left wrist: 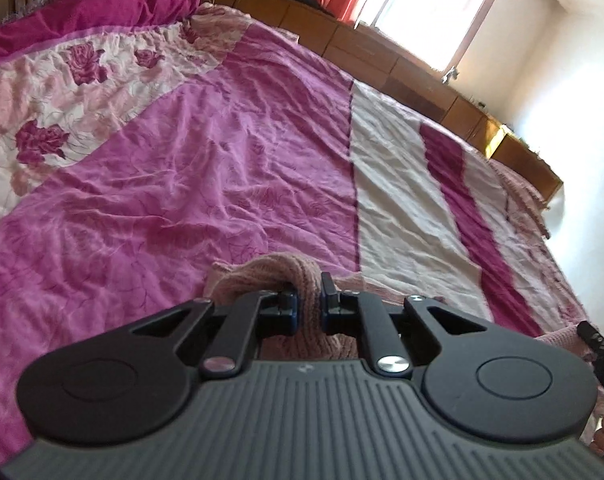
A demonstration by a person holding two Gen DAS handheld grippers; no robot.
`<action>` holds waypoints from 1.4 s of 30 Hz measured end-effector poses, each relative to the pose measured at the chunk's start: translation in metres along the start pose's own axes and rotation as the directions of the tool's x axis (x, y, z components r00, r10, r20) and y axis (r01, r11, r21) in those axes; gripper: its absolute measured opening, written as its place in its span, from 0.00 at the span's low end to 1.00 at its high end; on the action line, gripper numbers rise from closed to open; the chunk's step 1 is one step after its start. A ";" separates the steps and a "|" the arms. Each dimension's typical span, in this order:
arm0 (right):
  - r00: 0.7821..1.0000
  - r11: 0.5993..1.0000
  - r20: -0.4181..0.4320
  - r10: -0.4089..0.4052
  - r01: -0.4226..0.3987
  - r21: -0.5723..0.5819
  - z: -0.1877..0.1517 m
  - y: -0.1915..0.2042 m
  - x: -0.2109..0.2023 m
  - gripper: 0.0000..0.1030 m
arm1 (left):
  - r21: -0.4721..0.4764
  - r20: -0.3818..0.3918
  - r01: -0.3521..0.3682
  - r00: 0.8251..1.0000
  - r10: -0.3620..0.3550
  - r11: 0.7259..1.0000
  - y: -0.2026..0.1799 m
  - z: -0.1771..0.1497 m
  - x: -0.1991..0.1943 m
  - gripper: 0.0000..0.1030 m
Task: Fold small clothes
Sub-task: 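Grasp the folded edge with both tools and fold it over again, then open both tools to release the folded cardigan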
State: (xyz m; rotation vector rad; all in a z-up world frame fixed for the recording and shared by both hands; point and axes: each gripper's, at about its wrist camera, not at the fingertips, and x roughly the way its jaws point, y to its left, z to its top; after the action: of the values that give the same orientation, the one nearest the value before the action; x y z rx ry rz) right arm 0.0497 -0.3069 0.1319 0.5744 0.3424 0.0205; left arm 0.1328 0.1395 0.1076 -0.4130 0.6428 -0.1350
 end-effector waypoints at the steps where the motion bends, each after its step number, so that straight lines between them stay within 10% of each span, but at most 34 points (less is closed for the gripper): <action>1: 1.000 1.000 -0.006 -0.013 0.013 -0.014 -0.001 0.000 0.010 0.13 | 0.005 -0.007 -0.012 1.000 0.013 1.000 0.000 0.000 0.010 0.12; 18: 0.962 0.979 -0.183 -0.203 0.203 -0.021 -0.052 -0.065 0.130 0.14 | 0.130 -0.140 -0.097 0.983 0.115 0.987 0.021 -0.021 0.104 0.18; 25: 0.967 0.980 -0.171 -0.188 0.173 -0.099 -0.063 -0.060 0.130 0.25 | 0.077 -0.176 -0.027 0.984 0.040 0.997 0.023 -0.017 0.104 0.43; 33: 0.971 0.980 -0.161 -0.176 0.157 -0.122 -0.060 -0.046 0.123 0.46 | 0.130 -0.179 -0.072 0.979 0.095 0.989 0.011 -0.013 0.095 0.47; 42: 0.981 0.980 -0.098 -0.170 0.157 -0.124 -0.050 -0.036 0.070 0.47 | 0.173 -0.147 -0.092 0.982 0.118 0.981 0.005 -0.017 0.054 0.48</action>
State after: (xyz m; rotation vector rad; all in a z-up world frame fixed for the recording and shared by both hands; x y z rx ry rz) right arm 0.0972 -0.3027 0.0514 0.4295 0.4896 -0.0870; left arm 0.1654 0.1249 0.0627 -0.2082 0.8005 -0.1200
